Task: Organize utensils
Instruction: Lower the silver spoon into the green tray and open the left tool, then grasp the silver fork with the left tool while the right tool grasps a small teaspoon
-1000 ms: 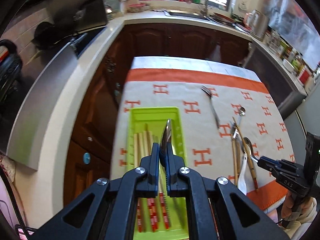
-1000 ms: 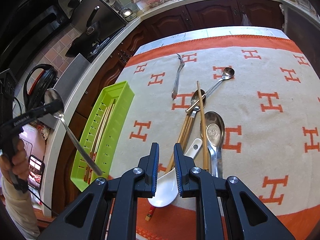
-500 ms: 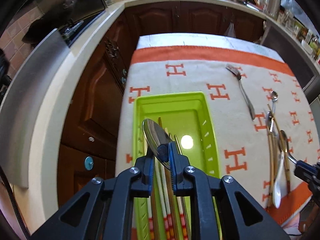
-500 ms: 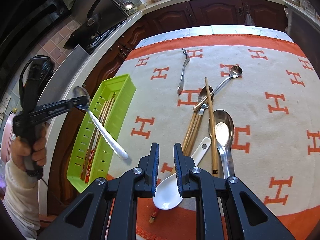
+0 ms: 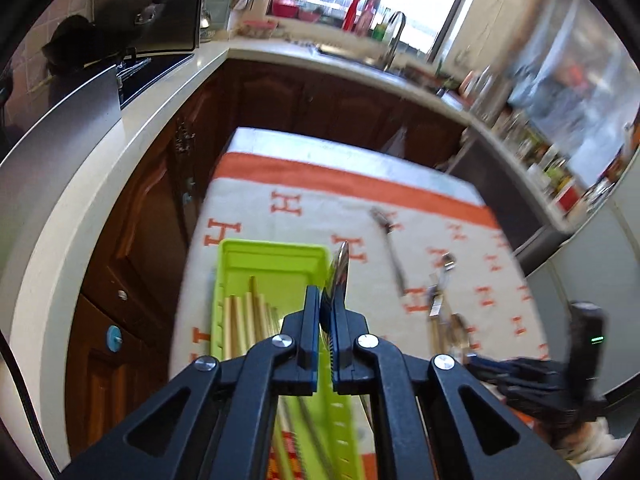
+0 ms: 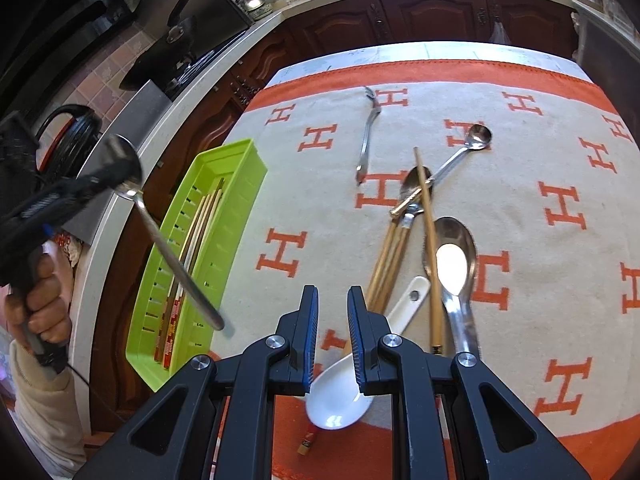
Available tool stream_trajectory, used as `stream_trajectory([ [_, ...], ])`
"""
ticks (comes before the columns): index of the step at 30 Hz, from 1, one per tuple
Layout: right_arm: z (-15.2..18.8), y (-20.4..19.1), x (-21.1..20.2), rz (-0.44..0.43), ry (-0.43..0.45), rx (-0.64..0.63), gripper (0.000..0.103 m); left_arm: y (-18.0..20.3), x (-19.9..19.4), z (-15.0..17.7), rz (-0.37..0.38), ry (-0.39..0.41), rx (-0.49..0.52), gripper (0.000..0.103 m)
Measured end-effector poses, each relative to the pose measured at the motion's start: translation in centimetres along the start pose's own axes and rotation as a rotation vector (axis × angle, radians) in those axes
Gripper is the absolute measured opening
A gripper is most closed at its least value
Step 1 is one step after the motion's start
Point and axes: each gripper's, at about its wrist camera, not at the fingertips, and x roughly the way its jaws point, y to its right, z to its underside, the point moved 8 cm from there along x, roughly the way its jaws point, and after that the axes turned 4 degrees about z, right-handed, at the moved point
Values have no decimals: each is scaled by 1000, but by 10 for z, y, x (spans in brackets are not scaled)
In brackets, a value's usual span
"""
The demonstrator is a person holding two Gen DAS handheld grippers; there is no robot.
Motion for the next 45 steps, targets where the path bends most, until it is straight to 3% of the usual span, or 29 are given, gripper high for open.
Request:
stream_trajectory([
  [5, 1, -12, -2, 6, 5, -28, 15, 11, -35, -2, 42, 47, 8, 1],
  [15, 6, -28, -7, 4, 9, -57, 15, -20, -52, 4, -120, -13, 38, 2],
  [22, 5, -26, -6, 10, 7, -47, 15, -42, -10, 23, -214, -133, 71, 2],
  [30, 2, -20, 3, 20, -6, -32, 15, -48, 54, 46, -234, -238, 44, 3],
  [32, 0, -16, 6, 26, -8, -22, 15, -45, 62, 48, -241, -240, 49, 11],
  [36, -5, -8, 10, 37, -13, -1, 15, -41, 65, 47, -266, -227, 34, 53],
  [41, -22, 5, 10, 56, 0, 22, 15, -21, 60, 34, -267, -176, 40, 59],
  [45, -48, 25, 5, 74, 26, 72, 15, 6, 66, 17, -221, -150, 39, 61],
])
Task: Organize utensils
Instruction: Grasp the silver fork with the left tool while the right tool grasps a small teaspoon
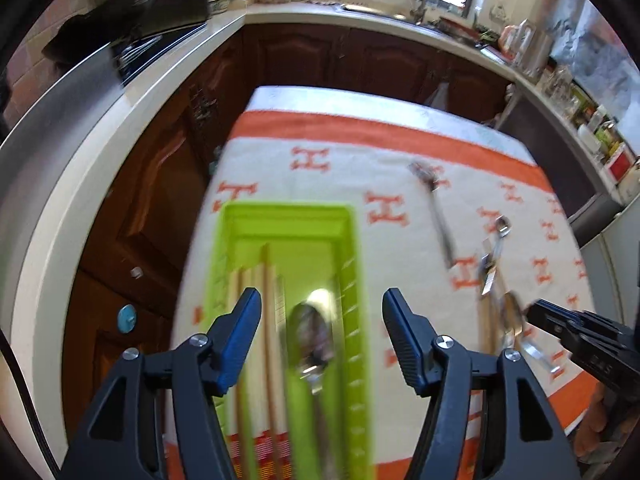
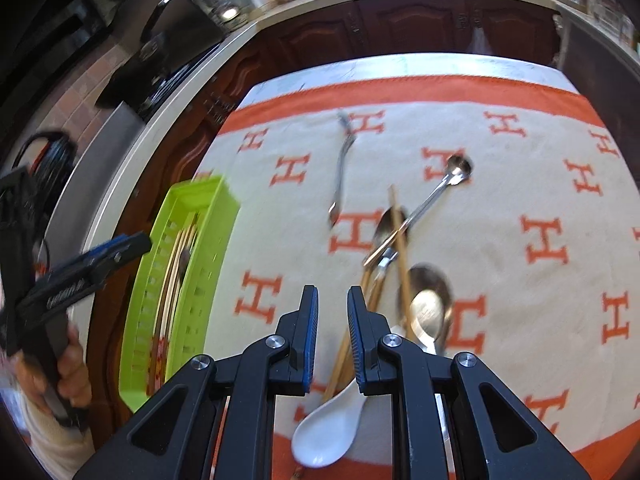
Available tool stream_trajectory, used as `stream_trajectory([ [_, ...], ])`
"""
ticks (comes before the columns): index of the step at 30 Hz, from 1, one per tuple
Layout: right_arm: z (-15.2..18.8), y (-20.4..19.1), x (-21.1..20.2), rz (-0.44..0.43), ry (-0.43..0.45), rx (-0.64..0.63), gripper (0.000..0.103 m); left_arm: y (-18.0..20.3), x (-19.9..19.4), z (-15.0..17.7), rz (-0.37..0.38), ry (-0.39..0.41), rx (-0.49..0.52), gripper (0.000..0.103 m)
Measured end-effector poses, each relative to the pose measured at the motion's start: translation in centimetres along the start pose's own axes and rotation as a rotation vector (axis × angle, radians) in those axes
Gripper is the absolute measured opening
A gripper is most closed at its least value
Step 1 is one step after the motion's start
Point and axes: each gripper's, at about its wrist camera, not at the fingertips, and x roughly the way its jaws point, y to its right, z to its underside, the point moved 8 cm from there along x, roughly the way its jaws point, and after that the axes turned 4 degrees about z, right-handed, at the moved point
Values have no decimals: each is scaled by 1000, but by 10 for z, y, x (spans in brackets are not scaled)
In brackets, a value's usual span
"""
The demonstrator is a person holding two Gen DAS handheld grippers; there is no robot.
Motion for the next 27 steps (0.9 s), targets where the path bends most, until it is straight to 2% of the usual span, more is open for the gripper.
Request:
stream_trajectory([
  [4, -33, 28, 0, 5, 16, 96, 15, 37, 11, -25, 35, 11, 28, 61],
  [8, -62, 64, 12, 15, -5, 216, 15, 68, 30, -48, 57, 16, 35, 61],
  [11, -75, 84, 29, 30, -43, 286, 15, 86, 54, -61, 52, 0, 33, 61],
  [15, -83, 97, 57, -1, -110, 356, 15, 102, 91, -69, 48, -42, 7, 61],
  [18, -83, 100, 78, -2, -158, 379, 15, 104, 119, -71, 15, -74, -14, 61],
  [22, -80, 98, 98, 42, -194, 374, 15, 101, 150, -66, -47, -109, -31, 61],
  [27, -85, 90, 105, 133, -156, 337, 16, 101, 168, -58, -73, -136, -32, 60],
])
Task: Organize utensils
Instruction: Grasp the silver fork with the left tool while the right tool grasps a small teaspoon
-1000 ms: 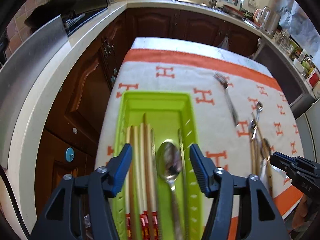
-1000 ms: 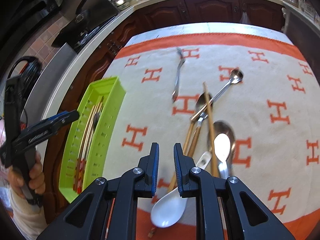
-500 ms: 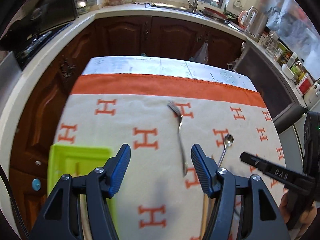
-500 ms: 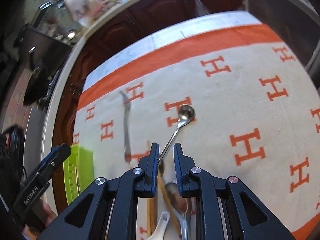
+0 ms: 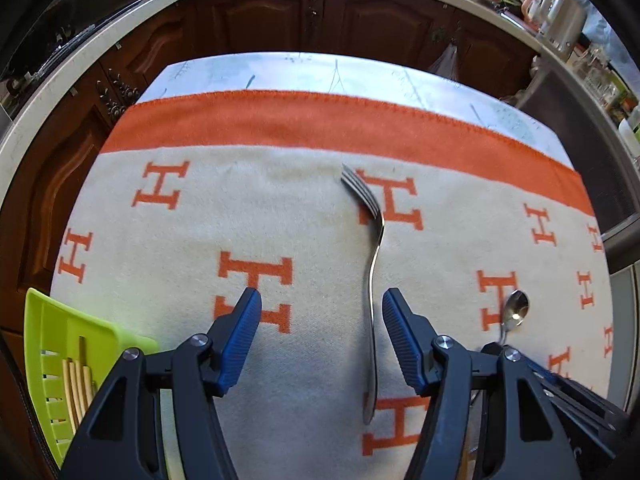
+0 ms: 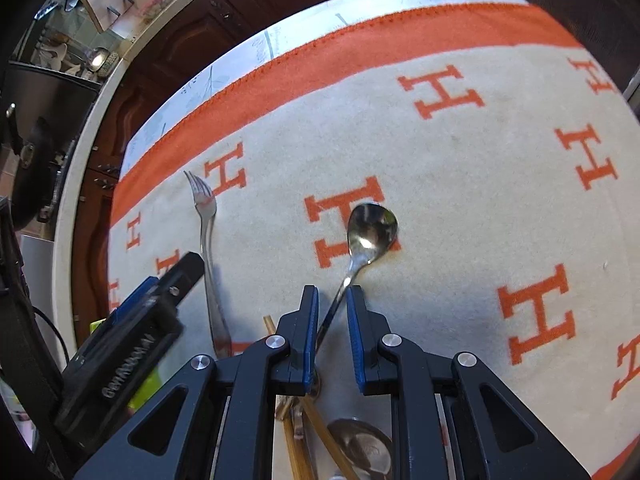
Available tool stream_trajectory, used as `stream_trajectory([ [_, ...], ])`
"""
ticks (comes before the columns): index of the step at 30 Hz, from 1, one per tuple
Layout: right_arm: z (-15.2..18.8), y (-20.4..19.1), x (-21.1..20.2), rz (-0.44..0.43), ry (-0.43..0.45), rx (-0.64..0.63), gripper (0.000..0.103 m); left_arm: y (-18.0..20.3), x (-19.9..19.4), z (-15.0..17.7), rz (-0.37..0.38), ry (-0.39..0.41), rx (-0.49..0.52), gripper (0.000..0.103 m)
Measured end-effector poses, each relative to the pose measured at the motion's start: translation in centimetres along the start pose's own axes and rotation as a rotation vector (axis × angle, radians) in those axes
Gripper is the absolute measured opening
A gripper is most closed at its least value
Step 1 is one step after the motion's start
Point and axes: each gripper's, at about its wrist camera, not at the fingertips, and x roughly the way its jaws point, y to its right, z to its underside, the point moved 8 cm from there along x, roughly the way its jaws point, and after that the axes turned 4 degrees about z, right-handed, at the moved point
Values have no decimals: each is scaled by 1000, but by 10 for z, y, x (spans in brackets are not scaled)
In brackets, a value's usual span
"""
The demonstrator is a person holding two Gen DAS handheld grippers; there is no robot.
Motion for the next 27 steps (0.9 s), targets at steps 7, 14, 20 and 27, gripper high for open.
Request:
stream_trajectory([
  [7, -3, -6, 1, 55, 44, -29, 8, 6, 6, 4, -37, 17, 28, 24],
  [14, -7, 12, -5, -136, 70, 80, 2, 8, 0, 9, 33, 16, 6, 0],
  [20, -8, 11, -24, -283, 127, 123, 2, 1, -22, 7, 75, 51, -20, 0],
  [27, -4, -3, -62, -392, 209, 108, 2, -7, -76, 8, 145, 117, -30, 0],
])
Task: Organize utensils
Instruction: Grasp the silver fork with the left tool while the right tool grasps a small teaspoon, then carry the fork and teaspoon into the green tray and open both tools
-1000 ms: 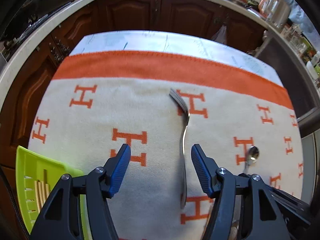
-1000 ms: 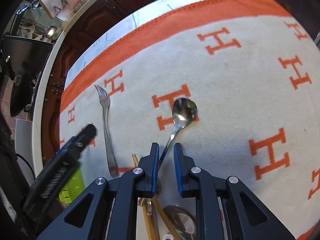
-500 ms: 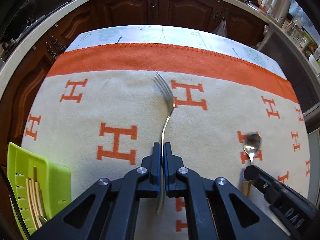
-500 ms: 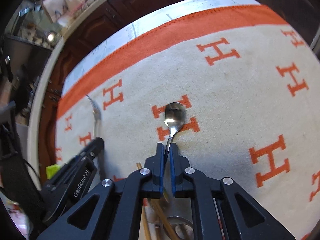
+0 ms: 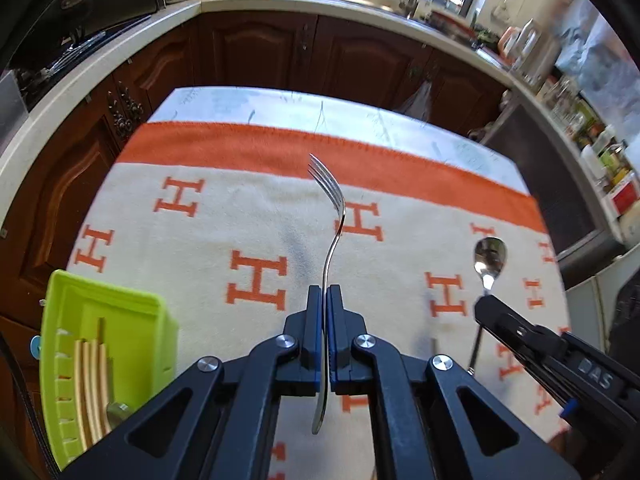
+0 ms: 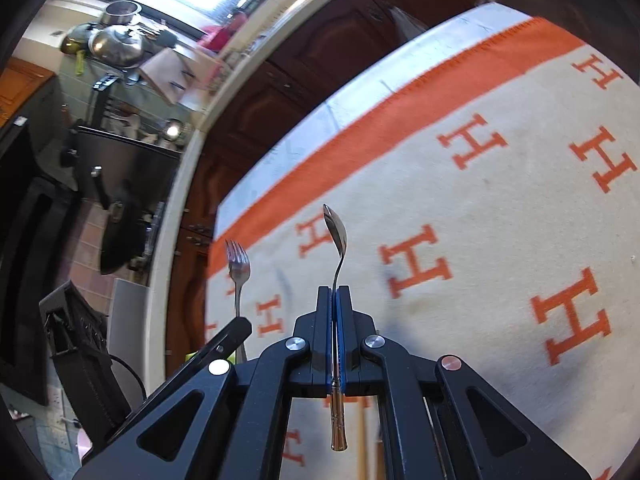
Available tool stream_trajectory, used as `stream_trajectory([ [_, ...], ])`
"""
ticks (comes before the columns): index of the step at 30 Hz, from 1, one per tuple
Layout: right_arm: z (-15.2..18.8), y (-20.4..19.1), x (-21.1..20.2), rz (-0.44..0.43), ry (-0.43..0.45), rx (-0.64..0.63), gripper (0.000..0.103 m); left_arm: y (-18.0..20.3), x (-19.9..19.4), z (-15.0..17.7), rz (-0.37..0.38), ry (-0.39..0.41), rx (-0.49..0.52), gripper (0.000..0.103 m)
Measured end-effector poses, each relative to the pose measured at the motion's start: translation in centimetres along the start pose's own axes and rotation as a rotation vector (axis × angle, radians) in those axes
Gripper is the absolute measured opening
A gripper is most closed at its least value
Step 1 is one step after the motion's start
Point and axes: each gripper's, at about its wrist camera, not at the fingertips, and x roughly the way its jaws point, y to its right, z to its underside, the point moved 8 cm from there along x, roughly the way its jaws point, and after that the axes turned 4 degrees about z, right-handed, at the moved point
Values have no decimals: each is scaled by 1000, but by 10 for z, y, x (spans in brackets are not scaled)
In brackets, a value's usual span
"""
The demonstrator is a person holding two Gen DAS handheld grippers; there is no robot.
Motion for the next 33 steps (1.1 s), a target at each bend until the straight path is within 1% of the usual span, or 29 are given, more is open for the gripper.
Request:
stream_trajectory([
  [4, 9, -26, -18, -56, 0, -26, 1, -8, -36, 7, 27, 25, 17, 0],
  [8, 30, -58, -44, -101, -18, -62, 1, -26, -76, 25, 31, 45, 24, 0],
  [11, 53, -79, -64, -124, -46, -105, 1, -47, -101, 43, 20, 53, 13, 0],
  [13, 72, -96, -68, -129, -73, -136, 1, -60, -114, 55, 17, 56, -4, 0],
  [15, 96, -113, -68, -123, -108, -177, 1, -79, -126, 72, -3, 59, -26, 0],
  [18, 132, -136, -60, -113, -154, -245, 1, -100, -132, 92, -18, 51, -49, 0],
  [21, 168, -151, -47, -96, -209, -291, 1, -119, -131, 114, -58, 36, -66, 0],
  [23, 191, -159, -37, -82, -246, -317, 2, -128, -129, 124, -60, 26, -80, 1],
  [28, 237, -173, -17, -52, -301, -381, 2, -146, -119, 148, -69, -17, -113, 1],
  [31, 251, -173, 0, -31, -324, -400, 2, -152, -115, 156, -67, -31, -123, 2],
  [33, 255, -173, 12, -22, -337, -401, 2, -155, -114, 161, -71, -36, -123, 2],
])
